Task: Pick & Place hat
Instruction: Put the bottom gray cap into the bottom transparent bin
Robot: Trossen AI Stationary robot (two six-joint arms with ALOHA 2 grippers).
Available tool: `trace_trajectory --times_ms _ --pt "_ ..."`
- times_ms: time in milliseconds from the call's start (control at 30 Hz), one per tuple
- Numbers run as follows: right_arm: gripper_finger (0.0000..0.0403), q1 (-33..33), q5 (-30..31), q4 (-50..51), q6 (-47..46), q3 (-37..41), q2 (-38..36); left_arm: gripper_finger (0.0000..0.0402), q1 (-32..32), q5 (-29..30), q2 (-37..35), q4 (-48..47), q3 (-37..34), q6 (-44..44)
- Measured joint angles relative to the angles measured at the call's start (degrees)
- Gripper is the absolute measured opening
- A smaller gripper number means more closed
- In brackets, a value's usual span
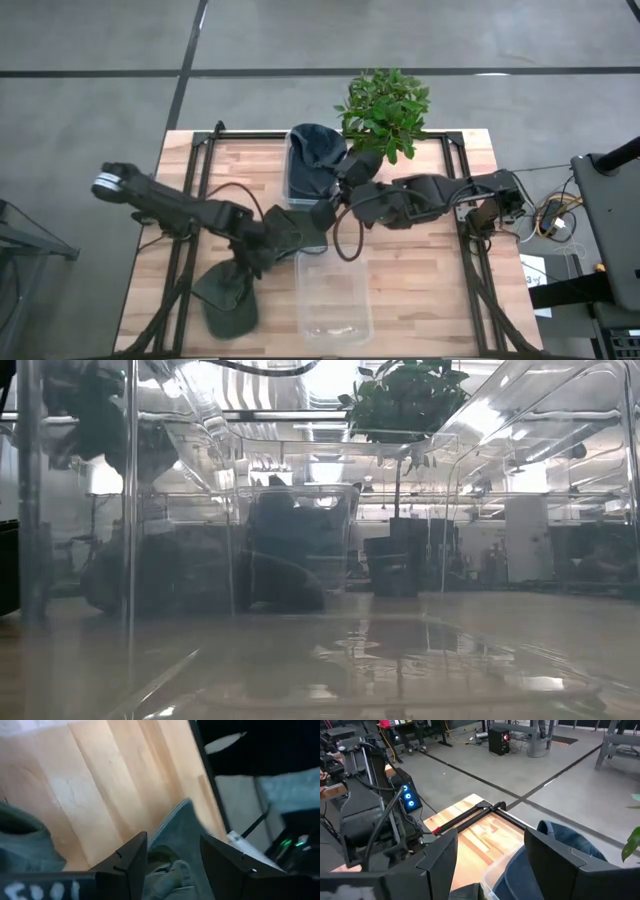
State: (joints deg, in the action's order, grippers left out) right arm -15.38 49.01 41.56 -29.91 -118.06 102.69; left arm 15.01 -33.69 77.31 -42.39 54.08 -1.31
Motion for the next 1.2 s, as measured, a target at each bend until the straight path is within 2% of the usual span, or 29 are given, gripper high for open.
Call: trace_trajectory --times_ms 200,567,867,967,1133,1200 --pt "0.0224 0.00 0.01 -0.25 -0.15 0.24 0.00 0.0174 2.93 4.70 3.50 2.78 -0.02 5.37" --pt "0.0224 -0.13 0.00 -0.33 -0.15 0.24 -0.04 0.0174 6.98 5.25 10.70 3.82 0.00 8.52" --pt "0.0224 -0.49 0.00 -0.42 -0.15 0.24 -0.04 0.0170 7.62 5.38 14.43 3.58 0.00 8.39" --pt "0.0224 -0.50 0.00 -0.42 -0.15 0.24 -0.04 0.0137 7.62 7.04 14.61 3.23 0.00 7.20" --pt "0.0224 -0.52 0.00 -0.43 -0.15 0.24 -0.04 0.0021 7.60 13.11 14.61 0.96 0.02 6.24" --pt "0.0224 -0.52 0.00 -0.42 -0.15 0.24 -0.04 0.0014 7.20 13.15 14.43 -0.33 0.11 5.84"
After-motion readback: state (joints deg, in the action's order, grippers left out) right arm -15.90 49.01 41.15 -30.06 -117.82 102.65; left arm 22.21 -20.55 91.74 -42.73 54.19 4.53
